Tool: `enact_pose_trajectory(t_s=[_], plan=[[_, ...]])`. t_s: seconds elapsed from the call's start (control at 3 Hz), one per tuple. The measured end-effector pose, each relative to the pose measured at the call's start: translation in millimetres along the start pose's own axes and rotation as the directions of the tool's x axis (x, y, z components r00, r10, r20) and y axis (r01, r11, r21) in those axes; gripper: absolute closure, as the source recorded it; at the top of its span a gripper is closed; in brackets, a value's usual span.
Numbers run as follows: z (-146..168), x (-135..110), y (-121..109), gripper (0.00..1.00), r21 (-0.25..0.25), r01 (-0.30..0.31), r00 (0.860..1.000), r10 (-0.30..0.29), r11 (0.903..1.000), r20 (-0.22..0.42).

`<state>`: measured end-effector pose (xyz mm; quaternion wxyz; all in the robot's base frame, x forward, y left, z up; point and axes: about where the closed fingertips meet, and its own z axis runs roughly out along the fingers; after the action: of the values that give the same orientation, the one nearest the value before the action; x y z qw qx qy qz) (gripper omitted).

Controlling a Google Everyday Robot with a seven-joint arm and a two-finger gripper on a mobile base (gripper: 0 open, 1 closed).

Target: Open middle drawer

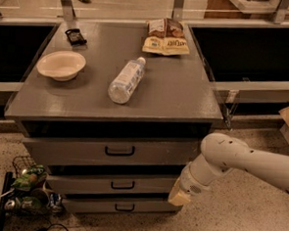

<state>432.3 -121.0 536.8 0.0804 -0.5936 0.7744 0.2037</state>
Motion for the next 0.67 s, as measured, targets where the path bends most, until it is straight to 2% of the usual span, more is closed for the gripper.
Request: enact_pose_trajectory(t_s=[0.33, 0.67], plan=[[0.0, 0.0, 0.0, 0.52, 0.000, 0.000, 1.000, 0.000, 1.0000, 0.000], [0.0, 0.0, 0.0, 0.29, 0.000, 0.000, 1.000, 0.000, 1.0000, 0.000]])
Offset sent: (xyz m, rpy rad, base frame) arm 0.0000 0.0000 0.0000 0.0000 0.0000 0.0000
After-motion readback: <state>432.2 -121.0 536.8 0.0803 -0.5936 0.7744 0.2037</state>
